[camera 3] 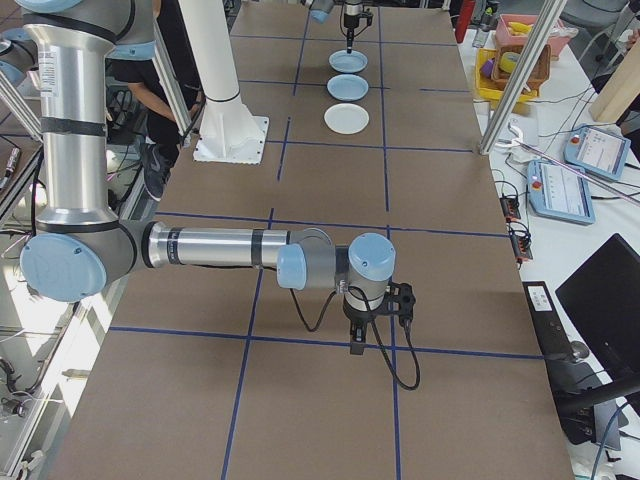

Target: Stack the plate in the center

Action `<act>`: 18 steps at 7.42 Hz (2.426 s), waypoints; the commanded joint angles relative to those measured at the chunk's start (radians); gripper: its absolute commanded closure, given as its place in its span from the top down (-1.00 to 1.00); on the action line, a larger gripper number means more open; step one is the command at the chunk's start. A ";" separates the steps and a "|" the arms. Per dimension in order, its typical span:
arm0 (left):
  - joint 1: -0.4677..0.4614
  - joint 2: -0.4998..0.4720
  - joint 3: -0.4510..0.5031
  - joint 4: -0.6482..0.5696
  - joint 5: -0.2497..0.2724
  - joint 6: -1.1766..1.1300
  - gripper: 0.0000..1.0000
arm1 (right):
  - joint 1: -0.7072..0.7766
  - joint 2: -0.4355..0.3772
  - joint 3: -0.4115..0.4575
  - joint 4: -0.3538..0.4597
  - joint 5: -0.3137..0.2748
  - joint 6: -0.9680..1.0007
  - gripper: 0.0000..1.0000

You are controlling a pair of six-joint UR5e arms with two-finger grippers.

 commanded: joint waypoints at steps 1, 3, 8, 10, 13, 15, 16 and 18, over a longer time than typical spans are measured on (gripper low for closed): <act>-0.028 0.006 -0.026 0.009 -0.140 0.080 -1.00 | 0.000 0.000 0.000 0.000 -0.002 0.001 1.00; -0.137 0.006 -0.028 0.062 -0.170 0.209 -1.00 | 0.000 0.000 0.000 0.000 0.000 0.001 1.00; -0.222 -0.060 -0.216 0.406 -0.172 0.193 -1.00 | 0.000 0.000 0.000 0.000 0.000 0.000 1.00; -0.159 -0.099 -0.232 0.303 -0.166 -0.078 -1.00 | 0.000 0.000 0.000 0.000 -0.002 0.002 1.00; 0.074 -0.094 -0.162 -0.074 -0.059 -0.492 -1.00 | 0.000 0.000 0.000 0.000 -0.002 0.002 1.00; 0.157 -0.094 -0.123 -0.181 -0.005 -0.596 -1.00 | 0.000 0.000 0.000 0.000 0.000 0.002 1.00; 0.165 -0.094 -0.122 -0.183 -0.006 -0.595 -1.00 | 0.001 0.000 0.000 0.000 -0.002 0.002 1.00; 0.166 -0.096 -0.134 -0.184 -0.008 -0.588 0.99 | 0.000 0.000 0.000 0.000 -0.002 0.002 1.00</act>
